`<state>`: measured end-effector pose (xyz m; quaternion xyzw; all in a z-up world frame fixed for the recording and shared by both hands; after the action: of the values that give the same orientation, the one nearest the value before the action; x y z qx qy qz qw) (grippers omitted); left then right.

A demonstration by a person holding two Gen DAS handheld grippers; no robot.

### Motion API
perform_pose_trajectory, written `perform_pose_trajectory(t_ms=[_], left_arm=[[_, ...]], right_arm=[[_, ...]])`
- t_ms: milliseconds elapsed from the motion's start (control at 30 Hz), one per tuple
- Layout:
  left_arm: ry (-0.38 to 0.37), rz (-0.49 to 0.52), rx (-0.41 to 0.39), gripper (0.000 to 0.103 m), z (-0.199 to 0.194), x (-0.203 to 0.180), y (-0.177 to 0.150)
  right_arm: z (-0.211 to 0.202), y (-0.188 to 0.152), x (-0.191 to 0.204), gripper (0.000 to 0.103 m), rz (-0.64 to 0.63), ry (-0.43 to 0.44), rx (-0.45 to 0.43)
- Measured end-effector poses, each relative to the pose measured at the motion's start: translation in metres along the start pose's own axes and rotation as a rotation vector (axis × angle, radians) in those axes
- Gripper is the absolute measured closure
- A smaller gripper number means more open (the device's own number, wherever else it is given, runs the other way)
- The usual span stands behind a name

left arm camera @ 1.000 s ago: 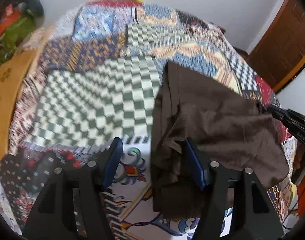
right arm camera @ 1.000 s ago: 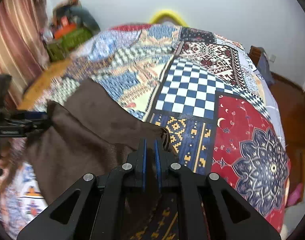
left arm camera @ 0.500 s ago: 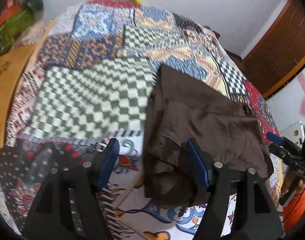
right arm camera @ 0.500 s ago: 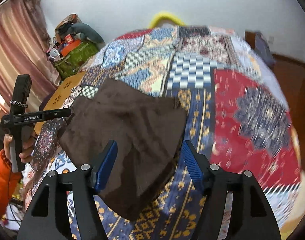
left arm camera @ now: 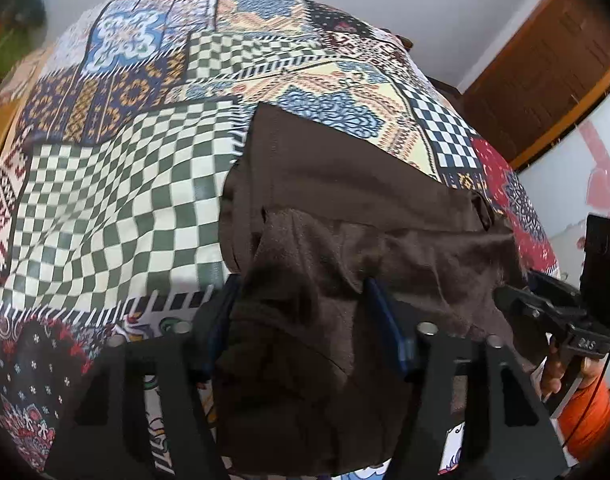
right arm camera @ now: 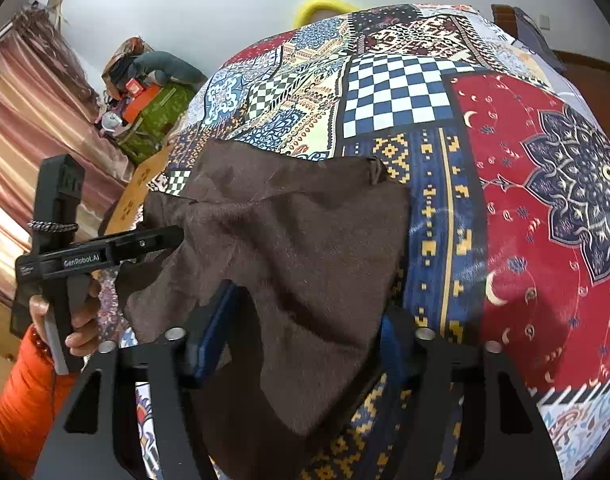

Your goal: Fold small clothes

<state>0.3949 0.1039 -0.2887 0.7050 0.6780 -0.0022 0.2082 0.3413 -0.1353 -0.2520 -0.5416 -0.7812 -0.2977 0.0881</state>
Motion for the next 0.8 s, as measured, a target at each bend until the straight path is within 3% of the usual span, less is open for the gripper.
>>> perform_pose_trajectory(t_ms=[67, 100, 133, 233, 567, 800], left_arm=[[-0.001, 0.008, -0.008, 0.063, -0.001, -0.002, -0.001], [-0.009, 0.007, -0.009, 0.067, -0.001, -0.002, -0.001], [-0.014, 0.006, -0.010, 0.077, -0.002, -0.002, -0.003], [-0.006, 0.015, -0.018, 0.084, -0.008, -0.005, -0.008], [0.028, 0.037, -0.187, 0.089, -0.095, -0.016, -0.047], [0.111, 0.044, -0.282, 0.089, -0.156, -0.007, -0.089]], right_arm=[[0.004, -0.001, 0.003, 0.076, -0.004, 0.031, 0.025], [0.007, -0.002, 0.004, 0.081, 0.001, 0.051, 0.044], [0.008, -0.002, 0.006, 0.085, -0.001, 0.048, 0.044], [0.002, -0.004, 0.017, 0.089, -0.049, 0.009, 0.015], [-0.039, -0.004, 0.073, 0.093, -0.186, 0.023, -0.071], [-0.055, -0.012, 0.124, 0.093, -0.275, 0.057, -0.098]])
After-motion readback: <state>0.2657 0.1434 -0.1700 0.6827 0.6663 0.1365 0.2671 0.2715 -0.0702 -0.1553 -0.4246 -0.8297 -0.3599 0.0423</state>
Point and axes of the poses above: each gripper's, at about its wrist camera, not at the fingertips, and z roughly the way its jaws point, x to its left, y to its top, the point moved 2 cm from there along z, roughly the way its jaws point, and after that the axes turned 8 degrees about x, right-handed, at the moved point
